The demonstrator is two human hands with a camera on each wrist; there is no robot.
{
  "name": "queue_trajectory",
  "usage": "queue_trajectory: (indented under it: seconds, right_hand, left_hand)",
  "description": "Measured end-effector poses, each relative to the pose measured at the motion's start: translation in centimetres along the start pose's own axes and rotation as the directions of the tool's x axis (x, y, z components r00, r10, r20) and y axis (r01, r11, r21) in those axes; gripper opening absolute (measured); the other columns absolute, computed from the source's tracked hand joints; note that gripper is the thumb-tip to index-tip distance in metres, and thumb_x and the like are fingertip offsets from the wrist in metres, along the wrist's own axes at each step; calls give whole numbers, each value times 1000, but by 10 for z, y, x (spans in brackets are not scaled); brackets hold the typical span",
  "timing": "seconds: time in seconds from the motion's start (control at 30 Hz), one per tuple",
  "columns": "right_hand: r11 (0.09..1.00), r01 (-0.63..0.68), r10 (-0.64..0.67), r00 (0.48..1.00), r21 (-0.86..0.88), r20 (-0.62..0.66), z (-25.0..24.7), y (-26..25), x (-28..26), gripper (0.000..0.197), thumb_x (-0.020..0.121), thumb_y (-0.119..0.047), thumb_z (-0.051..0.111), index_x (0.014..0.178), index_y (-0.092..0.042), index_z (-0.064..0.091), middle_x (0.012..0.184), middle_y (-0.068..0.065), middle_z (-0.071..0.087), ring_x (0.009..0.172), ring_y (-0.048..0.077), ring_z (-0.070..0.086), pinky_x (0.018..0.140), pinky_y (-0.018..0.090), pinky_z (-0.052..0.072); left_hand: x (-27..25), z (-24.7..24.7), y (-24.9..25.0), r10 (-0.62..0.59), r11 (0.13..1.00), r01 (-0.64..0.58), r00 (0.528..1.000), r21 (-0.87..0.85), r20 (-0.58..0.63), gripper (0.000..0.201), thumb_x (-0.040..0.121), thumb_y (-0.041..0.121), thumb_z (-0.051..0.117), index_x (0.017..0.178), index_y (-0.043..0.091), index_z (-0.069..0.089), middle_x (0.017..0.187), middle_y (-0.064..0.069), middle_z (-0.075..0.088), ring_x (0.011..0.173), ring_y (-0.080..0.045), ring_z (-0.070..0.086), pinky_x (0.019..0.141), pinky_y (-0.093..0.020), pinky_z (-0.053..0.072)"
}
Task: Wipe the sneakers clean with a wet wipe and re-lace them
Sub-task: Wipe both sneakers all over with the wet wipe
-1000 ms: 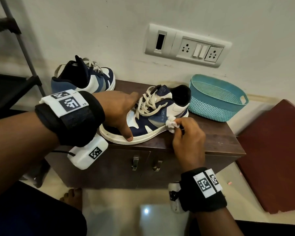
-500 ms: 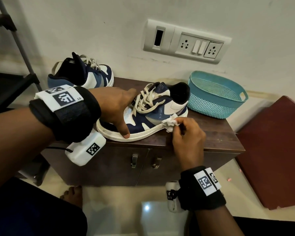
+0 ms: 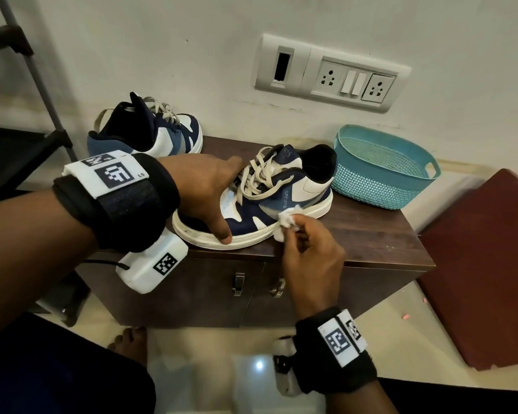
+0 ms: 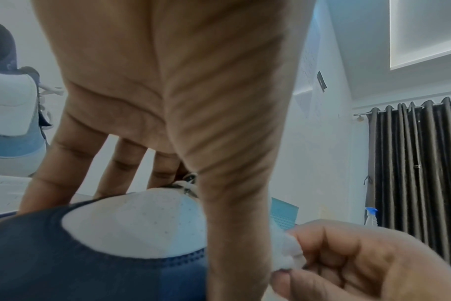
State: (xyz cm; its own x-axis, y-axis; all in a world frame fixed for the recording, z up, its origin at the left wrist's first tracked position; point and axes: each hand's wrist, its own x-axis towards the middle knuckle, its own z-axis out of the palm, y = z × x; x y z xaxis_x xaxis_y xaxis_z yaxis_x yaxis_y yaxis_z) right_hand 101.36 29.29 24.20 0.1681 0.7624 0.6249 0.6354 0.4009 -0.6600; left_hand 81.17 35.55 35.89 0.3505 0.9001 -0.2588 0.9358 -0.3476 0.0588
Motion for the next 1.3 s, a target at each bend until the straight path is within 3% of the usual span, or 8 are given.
queue_trajectory:
  seconds: [0.17,0.37,0.6,0.73,0.8,0.9,1.07,1.3]
  right_hand:
    - [957,290,-286,931,17,228,8,-13,-19,21,91,5,67,107,-6,73,104,4,69,98,17,66,89,25,53]
    - [992,99,-94,994,-76,60,-3,15,9,21,89,9,66,94,-10,73,101,-1,65,90,9,62,79,33,56]
    - [919,388,-356,894,-74,272,8,-14,-25,20,93,-8,58,100,-5,77,103,8,67,96,23,64,80,27,54]
    - [977,164,-150,983,-135,107,-10,18,4,19,91,0,63,99,-8,79,104,4,67,94,18,65,83,31,57]
    - [985,133,-123,988,-112,92,-10,20,8,21,89,6,67,100,-9,78,103,3,66,92,15,65,82,31,57]
    - [974,221,-211,965,-53,157,5,-3,-13,19,88,7,68,100,-6,76,103,4,65,94,17,64,83,26,55]
    - [893,449,-422,860,-33,288,29,-28,-38,16,96,-12,65,104,-4,76,103,11,67,92,26,63,73,36,55]
    - [992,129,-129,991,-13,-20,-4,7,6,22,88,7,70,104,-7,76,105,5,67,95,13,64,86,23,53]
  left_hand:
    - [0,-2,-1,3,1000,-3,1000,10,10,109,55,58,92,138,19,33,119,-3,63,102,-23,59,85,-34,50]
    - [0,0,-3,-1,1000,1,1000,11,-1,111,55,61,91,139,20,31,123,-4,63,106,-24,60,89,-36,51]
    - [0,-3,-2,-2,1000,2,1000,19,17,108,56,59,91,137,20,32,123,-3,62,105,-23,59,87,-35,50]
    - [-1,-2,-4,-7,1000,7,1000,4,16,108,56,58,91,138,20,32,121,-4,62,104,-24,59,89,-37,51]
    - [0,-1,-5,-5,1000,5,1000,5,10,110,55,59,91,139,21,31,122,-3,63,106,-24,60,91,-39,52]
    - [2,-1,-4,0,1000,0,1000,12,15,112,54,59,92,139,21,31,124,-3,62,107,-23,60,91,-38,51]
    - [2,-3,-5,11,1000,-10,1000,-23,22,113,53,50,95,141,21,31,128,-3,62,107,-23,59,87,-32,47]
    - [1,-1,-9,11,999,-10,1000,-32,19,113,54,56,93,140,22,29,129,-3,61,110,-25,59,91,-37,50]
